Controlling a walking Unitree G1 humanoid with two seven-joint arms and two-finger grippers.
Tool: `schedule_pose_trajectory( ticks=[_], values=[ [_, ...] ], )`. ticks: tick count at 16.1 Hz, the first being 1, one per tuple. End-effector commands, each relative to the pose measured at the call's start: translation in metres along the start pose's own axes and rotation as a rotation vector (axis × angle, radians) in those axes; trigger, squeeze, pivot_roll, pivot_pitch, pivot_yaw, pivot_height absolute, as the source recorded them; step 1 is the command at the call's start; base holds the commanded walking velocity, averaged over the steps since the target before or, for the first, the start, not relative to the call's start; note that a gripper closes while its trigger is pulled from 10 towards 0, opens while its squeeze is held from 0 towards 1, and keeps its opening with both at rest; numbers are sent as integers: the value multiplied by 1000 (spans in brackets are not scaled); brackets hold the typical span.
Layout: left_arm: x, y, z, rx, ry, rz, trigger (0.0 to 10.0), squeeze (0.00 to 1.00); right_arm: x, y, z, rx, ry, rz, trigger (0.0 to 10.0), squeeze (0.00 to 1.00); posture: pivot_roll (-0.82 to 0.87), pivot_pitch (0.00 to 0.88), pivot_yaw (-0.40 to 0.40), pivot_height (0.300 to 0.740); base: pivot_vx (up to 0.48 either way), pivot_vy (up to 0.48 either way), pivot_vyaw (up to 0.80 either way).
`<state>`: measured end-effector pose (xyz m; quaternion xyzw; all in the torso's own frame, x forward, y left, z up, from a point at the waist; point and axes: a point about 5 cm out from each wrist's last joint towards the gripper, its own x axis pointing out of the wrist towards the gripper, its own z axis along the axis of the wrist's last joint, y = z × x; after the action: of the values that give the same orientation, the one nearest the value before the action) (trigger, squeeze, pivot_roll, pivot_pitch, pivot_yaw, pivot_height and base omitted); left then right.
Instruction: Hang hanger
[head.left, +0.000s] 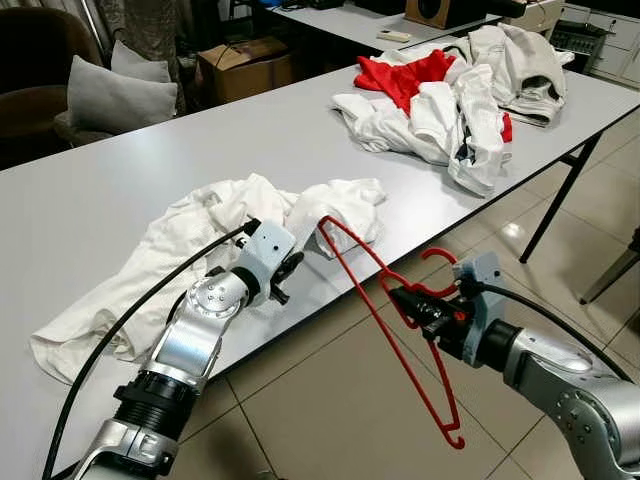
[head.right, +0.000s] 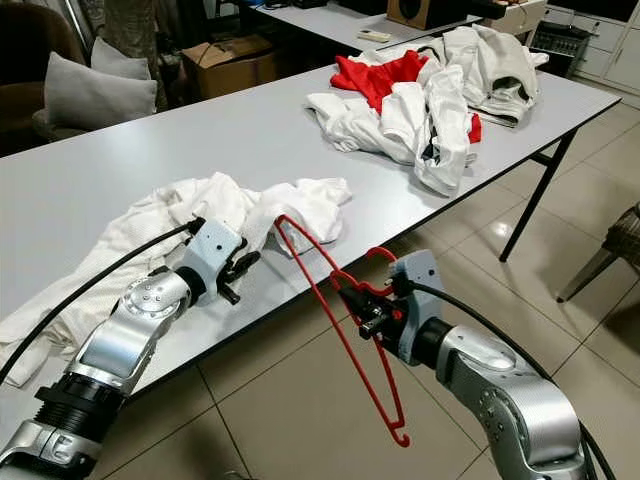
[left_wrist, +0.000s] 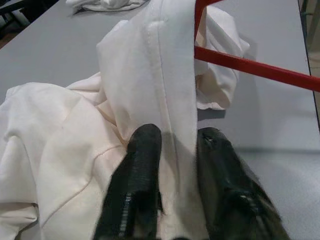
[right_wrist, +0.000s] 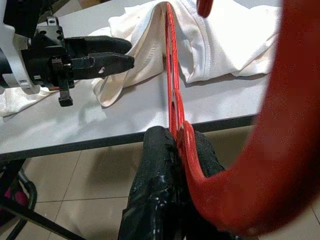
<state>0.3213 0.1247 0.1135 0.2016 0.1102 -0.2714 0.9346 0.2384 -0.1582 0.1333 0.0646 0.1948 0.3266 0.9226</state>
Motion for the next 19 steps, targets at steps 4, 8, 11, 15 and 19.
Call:
schedule_pose_trajectory(
  ticks=[4,8,11,15,19],
  values=[
    [1,11,-1,32,13,33,0,0,-2,2,6,-21,-29,15,10000,0,-206,0,68,740,0,0,0],
    [4,17,2,52,-1,70,0,0,-2,3,7,-23,-28,18,10000,0,-206,0,68,740,0,0,0],
    [4,32,18,60,-65,121,0,0,-7,1,1,-29,-1,0,10000,0,-211,0,72,740,0,0,0],
    [2,48,45,85,-150,136,0,0,-21,6,-4,-42,16,14,10000,0,-212,0,85,740,0,0,0],
    [0,54,72,237,-172,87,0,0,-33,27,6,-89,-39,155,10000,0,-215,0,103,740,0,0,0]
  ],
)
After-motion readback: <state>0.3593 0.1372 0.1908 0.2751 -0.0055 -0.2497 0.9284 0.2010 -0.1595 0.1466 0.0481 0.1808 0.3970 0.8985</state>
